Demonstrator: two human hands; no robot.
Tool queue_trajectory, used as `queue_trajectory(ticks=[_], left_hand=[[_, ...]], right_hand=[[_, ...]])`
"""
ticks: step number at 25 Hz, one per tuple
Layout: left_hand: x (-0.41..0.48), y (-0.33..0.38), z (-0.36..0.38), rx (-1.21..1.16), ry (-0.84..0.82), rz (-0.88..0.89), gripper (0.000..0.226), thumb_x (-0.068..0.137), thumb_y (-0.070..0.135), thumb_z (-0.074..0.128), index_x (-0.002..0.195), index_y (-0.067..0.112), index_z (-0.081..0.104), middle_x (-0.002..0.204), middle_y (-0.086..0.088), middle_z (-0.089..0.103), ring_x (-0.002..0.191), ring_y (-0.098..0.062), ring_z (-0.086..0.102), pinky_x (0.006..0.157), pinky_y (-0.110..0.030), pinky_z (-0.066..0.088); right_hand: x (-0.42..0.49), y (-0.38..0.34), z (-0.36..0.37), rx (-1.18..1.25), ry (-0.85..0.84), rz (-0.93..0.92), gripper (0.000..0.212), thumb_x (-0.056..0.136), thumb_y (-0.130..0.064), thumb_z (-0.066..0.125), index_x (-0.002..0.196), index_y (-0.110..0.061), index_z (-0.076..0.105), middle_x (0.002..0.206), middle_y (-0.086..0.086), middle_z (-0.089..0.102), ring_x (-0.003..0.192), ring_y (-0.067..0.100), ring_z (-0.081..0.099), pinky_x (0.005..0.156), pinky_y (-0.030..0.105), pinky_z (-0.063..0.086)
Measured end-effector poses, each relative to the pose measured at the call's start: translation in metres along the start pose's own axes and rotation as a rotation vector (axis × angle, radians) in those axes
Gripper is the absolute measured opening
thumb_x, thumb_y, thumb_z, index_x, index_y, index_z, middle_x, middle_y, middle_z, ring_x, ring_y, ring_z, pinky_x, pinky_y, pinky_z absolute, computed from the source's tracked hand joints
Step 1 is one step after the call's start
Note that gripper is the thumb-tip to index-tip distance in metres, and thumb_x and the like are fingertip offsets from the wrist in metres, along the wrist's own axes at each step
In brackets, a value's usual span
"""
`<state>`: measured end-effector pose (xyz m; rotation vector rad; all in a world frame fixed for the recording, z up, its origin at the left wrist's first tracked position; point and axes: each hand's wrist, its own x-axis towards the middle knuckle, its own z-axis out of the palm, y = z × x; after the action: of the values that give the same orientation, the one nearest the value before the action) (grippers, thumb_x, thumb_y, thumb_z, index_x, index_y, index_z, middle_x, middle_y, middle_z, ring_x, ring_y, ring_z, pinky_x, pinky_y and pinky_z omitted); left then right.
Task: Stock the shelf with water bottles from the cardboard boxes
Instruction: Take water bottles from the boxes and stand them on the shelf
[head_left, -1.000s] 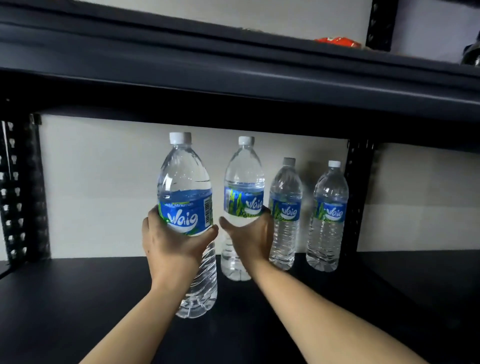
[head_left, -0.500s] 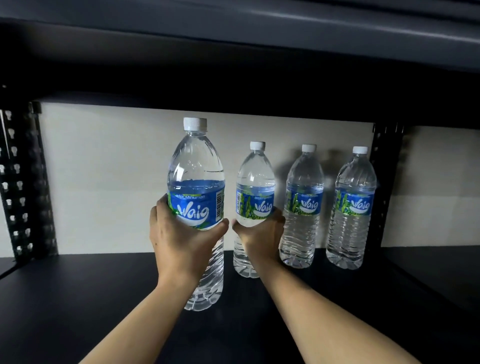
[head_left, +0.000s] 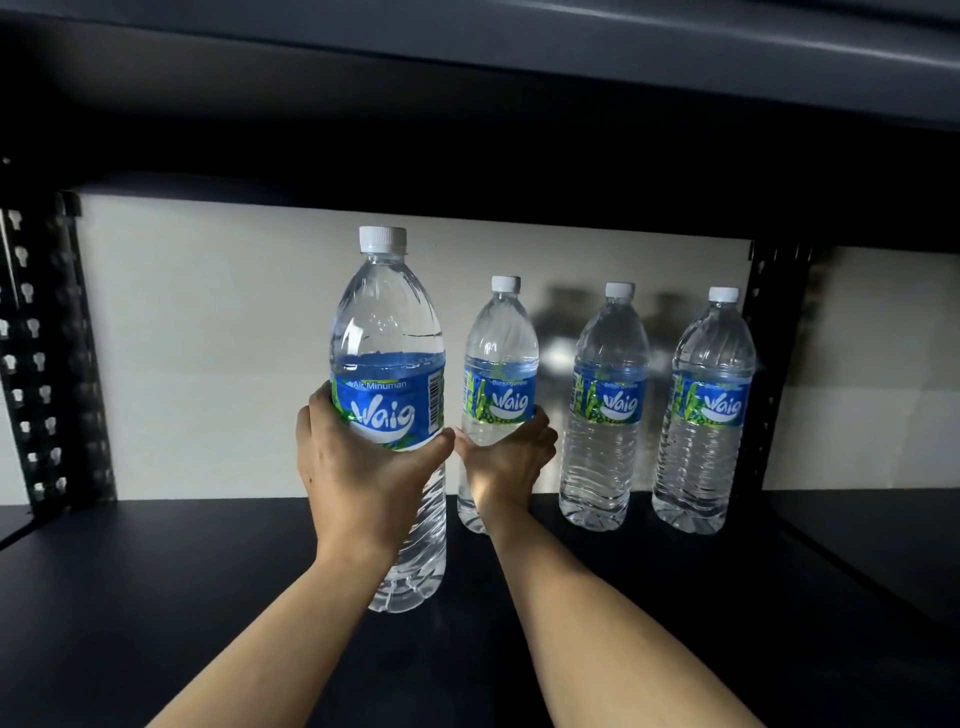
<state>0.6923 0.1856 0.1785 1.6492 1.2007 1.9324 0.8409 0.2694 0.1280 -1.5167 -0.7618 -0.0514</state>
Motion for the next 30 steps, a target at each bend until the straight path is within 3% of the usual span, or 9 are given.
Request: queue_trajectory(ticks=[6,14,17,19,21,23,26,28,30], left_hand=[[0.005,0.002,-0.003,-0.001,-0.004,-0.018,0.077,0.053,0.026,0.092,0.118,0.013,0.053,0.108,-0.001,0.053,0.102,-0.018,0.050,0.080,-0.019,0.032],[0.005,0.003,-0.004,0.010,-0.010,-0.024,0.078,0.053,0.026,0.092,0.118,0.014,0.052,0.108,-0.001,0.052,0.098,-0.016,0.049,0.083,-0.025,0.037],[0.005,0.000,-0.002,0.004,-0.023,-0.042,0.077,0.055,0.025,0.092,0.120,0.013,0.052,0.110,-0.001,0.051,0.096,-0.013,0.045,0.083,-0.024,0.035],[0.006,-0.002,0.001,-0.006,-0.022,-0.061,0.076,0.056,0.023,0.092,0.119,0.012,0.052,0.110,-0.002,0.051,0.096,-0.012,0.043,0.083,-0.023,0.034],[0.006,-0.004,0.004,-0.008,-0.021,-0.071,0.074,0.056,0.023,0.092,0.118,0.012,0.052,0.110,-0.003,0.052,0.096,-0.012,0.043,0.083,-0.021,0.033],[0.006,-0.005,0.008,-0.006,-0.026,-0.075,0.072,0.056,0.023,0.091,0.116,0.014,0.051,0.109,-0.002,0.051,0.094,-0.010,0.041,0.080,-0.017,0.030],[0.011,-0.008,0.013,0.008,-0.043,-0.063,0.073,0.057,0.023,0.091,0.117,0.014,0.050,0.110,-0.001,0.050,0.094,-0.006,0.037,0.075,-0.012,0.025],[0.017,-0.011,0.017,0.023,-0.041,-0.052,0.075,0.057,0.024,0.091,0.119,0.014,0.050,0.112,-0.001,0.050,0.096,-0.006,0.037,0.077,-0.012,0.026],[0.024,-0.014,0.023,0.031,-0.027,-0.051,0.078,0.058,0.025,0.090,0.123,0.013,0.049,0.115,-0.001,0.049,0.101,-0.009,0.039,0.081,-0.013,0.027]], right_hand=[[0.006,0.013,-0.004,-0.035,-0.108,-0.033,0.104,0.057,-0.026,0.092,0.140,-0.011,0.031,0.132,0.015,0.038,0.121,0.035,0.036,0.099,0.045,0.042],[0.002,0.012,-0.017,-0.169,-0.198,-0.066,0.113,0.057,-0.033,0.092,0.145,-0.015,0.022,0.138,0.011,0.034,0.129,0.031,0.033,0.104,0.041,0.037],[0.002,0.013,-0.036,-0.293,-0.376,-0.067,0.110,0.066,-0.031,0.087,0.147,-0.010,0.018,0.142,0.012,0.033,0.134,0.030,0.033,0.108,0.038,0.035],[-0.001,0.015,-0.054,-0.440,-0.527,-0.038,0.091,0.075,-0.035,0.078,0.144,-0.005,0.026,0.142,0.015,0.038,0.133,0.031,0.039,0.106,0.034,0.037],[-0.008,0.018,-0.073,-0.574,-0.689,-0.023,0.075,0.081,-0.042,0.067,0.140,-0.005,0.038,0.141,0.014,0.048,0.129,0.029,0.047,0.094,0.027,0.040],[-0.025,0.024,-0.086,-0.656,-0.844,-0.051,0.071,0.084,-0.052,0.061,0.139,-0.008,0.048,0.141,0.011,0.053,0.129,0.027,0.050,0.093,0.024,0.040],[-0.054,0.041,-0.094,-0.885,-0.888,-0.203,0.083,0.089,-0.066,0.042,0.147,-0.006,0.037,0.157,0.014,0.030,0.146,0.028,0.024,0.117,0.042,0.020],[-0.064,0.050,-0.096,-0.920,-0.815,-0.274,0.086,0.092,-0.068,0.033,0.152,-0.007,0.029,0.161,0.013,0.020,0.150,0.026,0.011,0.121,0.044,0.009],[-0.065,0.051,-0.096,-0.896,-0.787,-0.290,0.086,0.091,-0.069,0.031,0.153,-0.009,0.027,0.162,0.012,0.018,0.150,0.024,0.009,0.121,0.043,0.008]])
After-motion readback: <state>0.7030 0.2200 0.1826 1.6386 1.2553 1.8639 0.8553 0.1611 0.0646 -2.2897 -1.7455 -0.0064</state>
